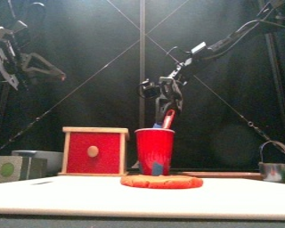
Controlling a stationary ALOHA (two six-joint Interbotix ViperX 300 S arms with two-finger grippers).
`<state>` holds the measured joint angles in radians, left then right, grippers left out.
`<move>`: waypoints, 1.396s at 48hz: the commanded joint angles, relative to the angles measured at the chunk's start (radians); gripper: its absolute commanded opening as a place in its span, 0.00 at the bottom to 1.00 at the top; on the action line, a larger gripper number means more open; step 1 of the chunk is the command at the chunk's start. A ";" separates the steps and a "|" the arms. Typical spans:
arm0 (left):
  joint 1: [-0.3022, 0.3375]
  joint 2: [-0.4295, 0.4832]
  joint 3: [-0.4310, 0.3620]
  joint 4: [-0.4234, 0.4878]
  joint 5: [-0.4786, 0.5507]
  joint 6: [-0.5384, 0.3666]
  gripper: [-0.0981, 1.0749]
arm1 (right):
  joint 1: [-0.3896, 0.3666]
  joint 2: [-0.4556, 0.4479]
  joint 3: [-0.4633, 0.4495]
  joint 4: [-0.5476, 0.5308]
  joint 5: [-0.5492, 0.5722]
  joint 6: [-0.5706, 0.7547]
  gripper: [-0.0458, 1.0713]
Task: Cut dough in half with pizza cutter
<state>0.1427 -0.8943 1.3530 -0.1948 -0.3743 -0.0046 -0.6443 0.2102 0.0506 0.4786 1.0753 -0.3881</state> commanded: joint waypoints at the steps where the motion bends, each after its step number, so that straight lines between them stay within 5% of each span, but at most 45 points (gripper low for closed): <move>1: 0.003 0.005 -0.012 -0.003 -0.009 0.000 0.10 | 0.023 -0.023 0.000 -0.026 0.003 -0.002 0.53; 18: 0.003 0.005 -0.012 -0.003 -0.009 -0.002 0.10 | 0.029 -0.060 0.003 -0.055 -0.028 0.000 0.40; 46: 0.023 0.005 -0.012 -0.003 -0.008 0.000 0.10 | 0.028 -0.278 0.017 -0.058 -0.029 -0.003 0.40; 56: 0.028 0.005 -0.017 -0.003 -0.006 0.003 0.10 | 0.028 -0.393 0.091 -0.041 -0.107 -0.005 0.40; 67: 0.032 0.005 -0.023 -0.002 -0.006 0.005 0.10 | 0.035 -0.572 0.278 -0.009 -0.318 -0.012 0.40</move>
<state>0.1703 -0.8943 1.3530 -0.1963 -0.3743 -0.0031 -0.6105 -0.2807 0.2869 0.4525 0.8299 -0.3973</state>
